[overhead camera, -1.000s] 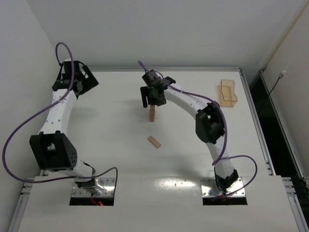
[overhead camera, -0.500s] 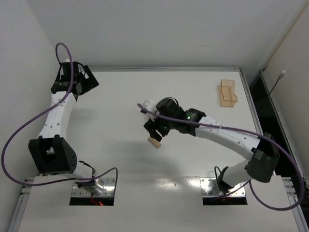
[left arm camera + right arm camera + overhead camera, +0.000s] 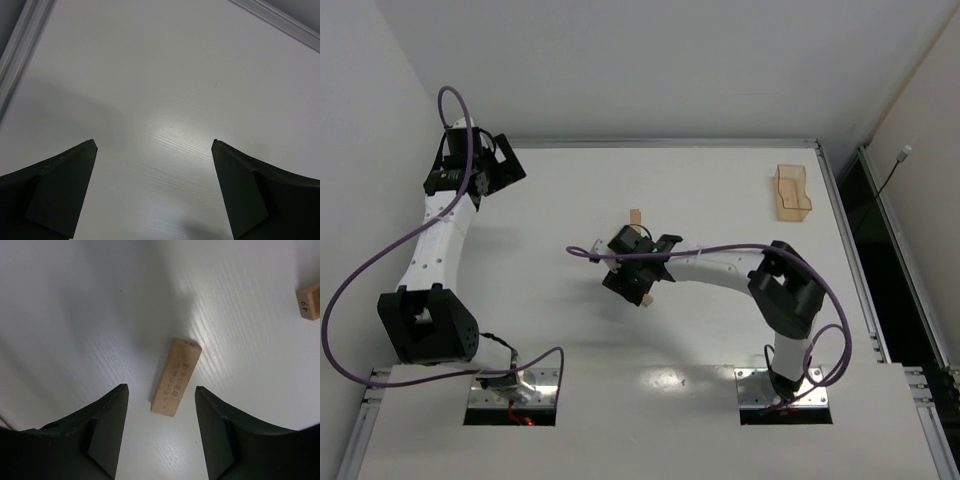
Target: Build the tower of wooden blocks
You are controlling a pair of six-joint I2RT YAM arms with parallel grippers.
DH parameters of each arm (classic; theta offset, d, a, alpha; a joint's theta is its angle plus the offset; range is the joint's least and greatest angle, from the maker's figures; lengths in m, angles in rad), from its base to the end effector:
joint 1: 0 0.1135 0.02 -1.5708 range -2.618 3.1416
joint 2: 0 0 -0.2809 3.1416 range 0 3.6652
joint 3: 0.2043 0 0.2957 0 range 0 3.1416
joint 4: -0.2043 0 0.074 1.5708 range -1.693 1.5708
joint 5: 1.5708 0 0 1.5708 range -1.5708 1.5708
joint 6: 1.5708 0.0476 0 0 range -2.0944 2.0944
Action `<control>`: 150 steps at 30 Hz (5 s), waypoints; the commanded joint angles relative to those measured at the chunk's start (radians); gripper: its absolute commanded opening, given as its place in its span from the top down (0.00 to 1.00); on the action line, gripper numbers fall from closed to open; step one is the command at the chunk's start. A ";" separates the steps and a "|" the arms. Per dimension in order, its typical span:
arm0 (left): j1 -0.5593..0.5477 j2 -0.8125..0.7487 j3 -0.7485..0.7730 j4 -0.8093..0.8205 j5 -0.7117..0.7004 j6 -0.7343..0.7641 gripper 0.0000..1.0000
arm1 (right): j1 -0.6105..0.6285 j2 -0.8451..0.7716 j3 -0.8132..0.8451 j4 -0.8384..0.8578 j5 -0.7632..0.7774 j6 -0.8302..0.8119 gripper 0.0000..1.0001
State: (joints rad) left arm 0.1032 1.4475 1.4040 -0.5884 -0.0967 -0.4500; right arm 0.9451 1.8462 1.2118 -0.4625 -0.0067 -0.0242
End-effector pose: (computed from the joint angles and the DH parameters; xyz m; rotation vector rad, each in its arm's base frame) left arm 0.3728 0.0432 0.3679 -0.6527 2.1016 -0.0877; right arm 0.2461 0.3411 0.1523 -1.2619 2.3919 0.2983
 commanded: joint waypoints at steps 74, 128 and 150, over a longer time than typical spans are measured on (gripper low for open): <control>-0.011 0.005 -0.007 0.033 -0.129 -0.095 0.01 | -0.246 0.377 0.957 -0.349 0.401 0.615 1.00; -0.011 0.024 -0.016 0.042 -0.101 -0.085 0.01 | -0.275 0.395 0.824 -0.331 0.218 0.645 0.97; -0.011 0.033 -0.016 0.052 -0.092 -0.085 0.01 | -0.275 0.395 0.815 -0.321 0.209 0.627 0.42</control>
State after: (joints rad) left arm 0.1032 1.4757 1.3762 -0.5739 -0.1944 -0.5354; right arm 0.6758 2.2482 2.0251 -0.8089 0.2054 0.6018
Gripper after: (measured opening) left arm 0.992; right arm 0.578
